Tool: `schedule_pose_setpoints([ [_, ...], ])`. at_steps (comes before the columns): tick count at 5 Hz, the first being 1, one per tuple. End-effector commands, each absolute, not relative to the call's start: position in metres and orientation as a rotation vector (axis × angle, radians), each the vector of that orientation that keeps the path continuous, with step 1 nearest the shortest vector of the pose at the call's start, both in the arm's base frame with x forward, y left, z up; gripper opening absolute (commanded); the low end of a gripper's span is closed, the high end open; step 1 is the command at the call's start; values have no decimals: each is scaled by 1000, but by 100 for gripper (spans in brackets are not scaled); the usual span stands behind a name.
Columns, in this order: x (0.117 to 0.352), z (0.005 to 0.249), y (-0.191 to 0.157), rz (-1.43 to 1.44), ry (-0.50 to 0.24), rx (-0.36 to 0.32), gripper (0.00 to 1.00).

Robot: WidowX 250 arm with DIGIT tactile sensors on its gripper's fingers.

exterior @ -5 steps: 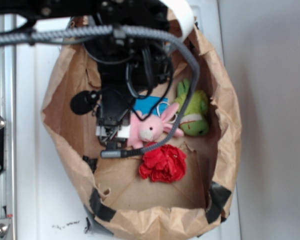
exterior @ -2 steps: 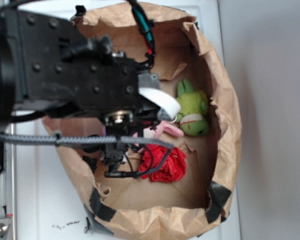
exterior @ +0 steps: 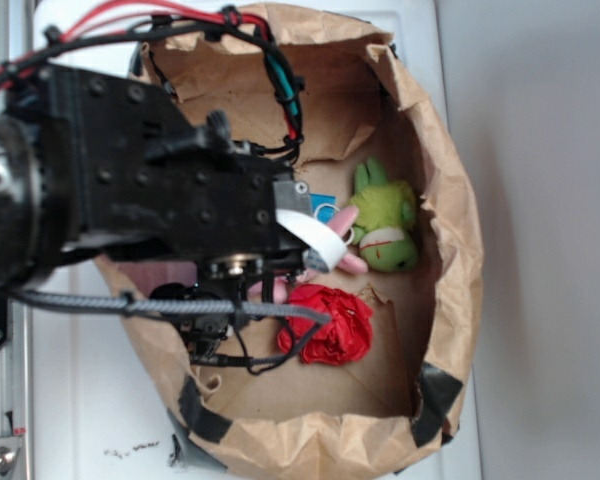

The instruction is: Grab the pink bunny.

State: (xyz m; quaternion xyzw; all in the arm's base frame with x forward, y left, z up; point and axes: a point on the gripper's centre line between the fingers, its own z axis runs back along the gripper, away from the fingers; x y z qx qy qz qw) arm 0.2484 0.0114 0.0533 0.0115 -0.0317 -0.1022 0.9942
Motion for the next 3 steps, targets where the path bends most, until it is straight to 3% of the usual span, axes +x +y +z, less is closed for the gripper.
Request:
schedule_pose_setpoints([
  [1, 262, 61, 3, -183, -98, -1, 100],
  [3, 285, 62, 2, -111, -157, -58, 100],
])
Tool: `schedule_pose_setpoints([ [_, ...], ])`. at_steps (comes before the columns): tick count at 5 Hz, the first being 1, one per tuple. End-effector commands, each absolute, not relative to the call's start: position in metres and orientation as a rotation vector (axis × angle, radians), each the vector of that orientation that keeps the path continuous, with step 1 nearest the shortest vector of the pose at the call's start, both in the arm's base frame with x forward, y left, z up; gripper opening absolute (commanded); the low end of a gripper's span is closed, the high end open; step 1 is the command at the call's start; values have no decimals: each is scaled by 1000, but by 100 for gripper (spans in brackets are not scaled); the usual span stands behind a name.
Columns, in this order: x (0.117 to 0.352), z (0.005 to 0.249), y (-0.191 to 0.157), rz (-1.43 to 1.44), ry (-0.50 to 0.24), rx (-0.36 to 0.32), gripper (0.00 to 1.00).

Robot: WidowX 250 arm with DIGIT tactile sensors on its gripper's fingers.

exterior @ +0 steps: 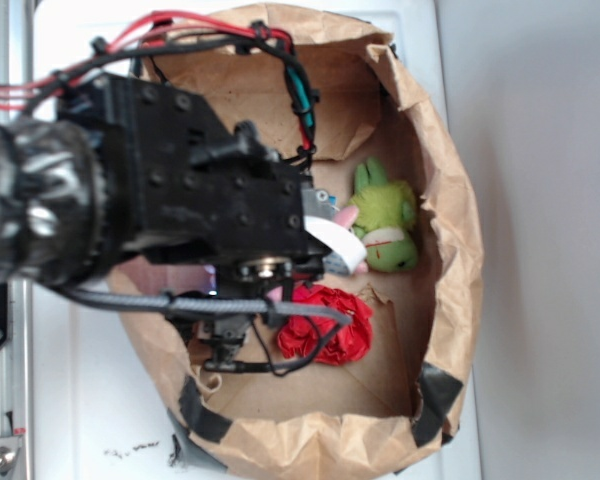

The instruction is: Grab the pink bunny.

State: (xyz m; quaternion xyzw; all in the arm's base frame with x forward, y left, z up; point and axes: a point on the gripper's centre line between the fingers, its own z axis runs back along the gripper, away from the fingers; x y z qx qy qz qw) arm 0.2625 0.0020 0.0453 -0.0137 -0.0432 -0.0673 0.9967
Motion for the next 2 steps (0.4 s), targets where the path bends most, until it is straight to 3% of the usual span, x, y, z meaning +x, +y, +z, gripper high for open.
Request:
schedule_pose_setpoints([
  [1, 293, 61, 2, -99, -179, -41, 100],
  [2, 293, 49, 0, -109, -187, -2, 100],
])
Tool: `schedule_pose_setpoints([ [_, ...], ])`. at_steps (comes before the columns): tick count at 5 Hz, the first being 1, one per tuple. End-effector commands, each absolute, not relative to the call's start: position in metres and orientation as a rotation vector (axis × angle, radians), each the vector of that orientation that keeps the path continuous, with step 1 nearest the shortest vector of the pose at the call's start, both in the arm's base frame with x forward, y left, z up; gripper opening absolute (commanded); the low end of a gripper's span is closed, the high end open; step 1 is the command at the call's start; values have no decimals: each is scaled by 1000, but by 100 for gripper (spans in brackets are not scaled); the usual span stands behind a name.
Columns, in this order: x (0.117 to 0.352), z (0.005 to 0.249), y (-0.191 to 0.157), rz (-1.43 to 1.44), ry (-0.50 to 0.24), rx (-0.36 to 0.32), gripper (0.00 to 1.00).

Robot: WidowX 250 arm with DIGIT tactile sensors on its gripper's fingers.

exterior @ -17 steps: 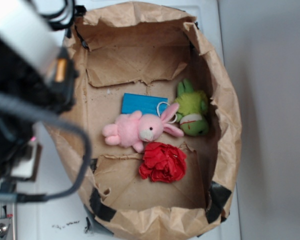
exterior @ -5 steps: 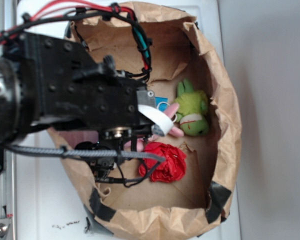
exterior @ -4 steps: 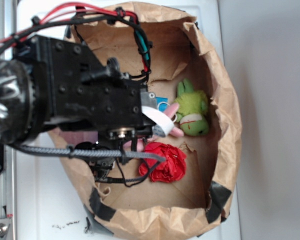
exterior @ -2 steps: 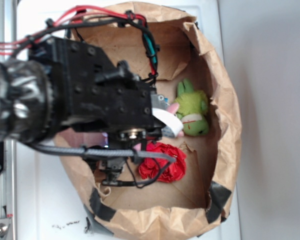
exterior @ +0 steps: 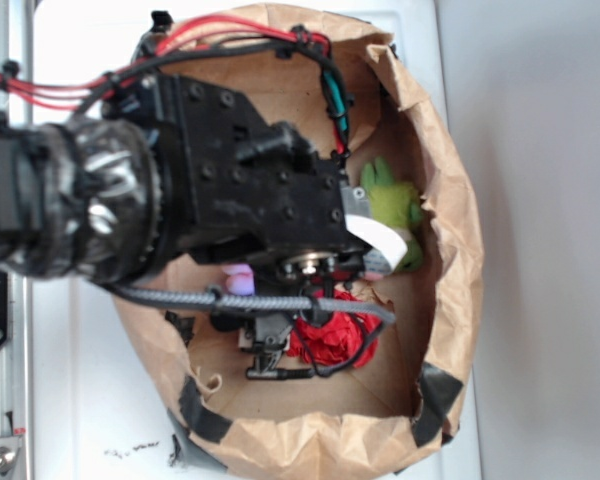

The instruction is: Grab the pink bunny.

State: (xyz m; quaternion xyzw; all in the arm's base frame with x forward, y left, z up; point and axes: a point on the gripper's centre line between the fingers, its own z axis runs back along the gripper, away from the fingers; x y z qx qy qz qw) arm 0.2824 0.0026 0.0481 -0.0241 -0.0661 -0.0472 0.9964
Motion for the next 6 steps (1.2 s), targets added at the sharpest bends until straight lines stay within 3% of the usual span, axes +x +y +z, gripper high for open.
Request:
schedule_pose_setpoints([
  [1, 285, 33, -6, -149, -217, 89, 100],
  [2, 277, 17, -7, -176, -226, 149, 100],
  [3, 275, 17, -8, -189, -217, 132, 100],
  [4, 273, 22, -6, -171, -202, 92, 0],
  [6, 273, 38, 1, -147, -198, 49, 0],
])
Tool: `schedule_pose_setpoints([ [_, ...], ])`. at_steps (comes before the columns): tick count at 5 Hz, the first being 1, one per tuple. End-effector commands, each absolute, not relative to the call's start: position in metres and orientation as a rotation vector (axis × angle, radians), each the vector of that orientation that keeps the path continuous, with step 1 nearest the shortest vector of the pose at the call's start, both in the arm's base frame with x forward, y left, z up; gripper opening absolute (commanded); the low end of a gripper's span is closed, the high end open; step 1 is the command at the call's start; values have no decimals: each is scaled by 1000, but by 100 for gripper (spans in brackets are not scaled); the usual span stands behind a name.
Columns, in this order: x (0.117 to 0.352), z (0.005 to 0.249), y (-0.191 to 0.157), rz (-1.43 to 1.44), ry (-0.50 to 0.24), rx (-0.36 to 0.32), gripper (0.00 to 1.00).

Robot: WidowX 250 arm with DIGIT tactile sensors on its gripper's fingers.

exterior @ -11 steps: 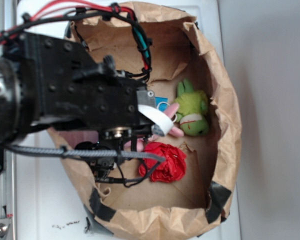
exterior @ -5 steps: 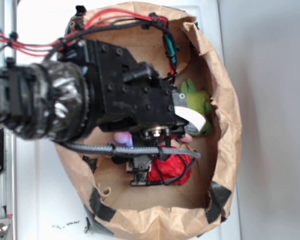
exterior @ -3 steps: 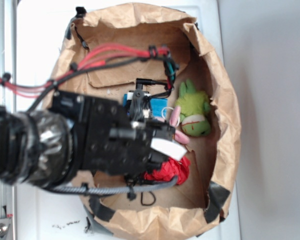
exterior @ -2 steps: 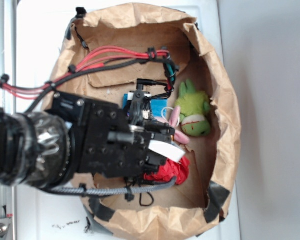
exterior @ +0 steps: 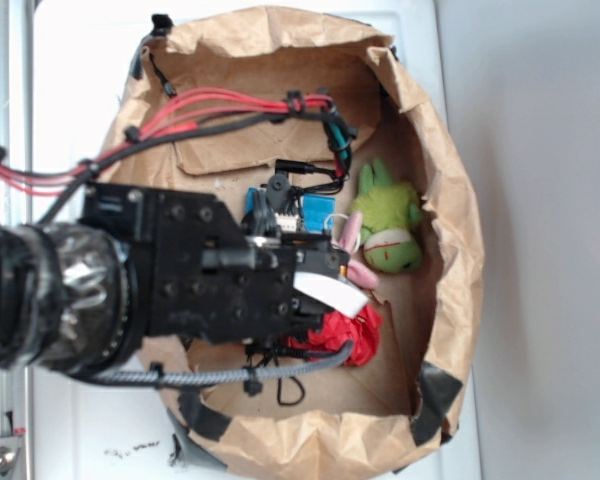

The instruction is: Grab the pink bunny.

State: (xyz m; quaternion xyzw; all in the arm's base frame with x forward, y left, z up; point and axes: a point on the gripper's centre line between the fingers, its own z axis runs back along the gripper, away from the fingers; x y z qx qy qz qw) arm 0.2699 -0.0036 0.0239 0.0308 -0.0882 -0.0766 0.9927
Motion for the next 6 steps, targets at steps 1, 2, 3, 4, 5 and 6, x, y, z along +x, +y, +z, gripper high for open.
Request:
schedule_pose_setpoints([
  [1, 268, 63, 6, -141, -203, -11, 0],
  [2, 261, 89, 15, -137, -227, -63, 0],
  [3, 255, 119, 26, -132, -242, -119, 0],
  [4, 258, 135, 25, -106, -259, -111, 0],
  [5, 263, 153, 24, -86, -271, -114, 0],
  [6, 269, 169, 18, 8, -266, -58, 0],
])
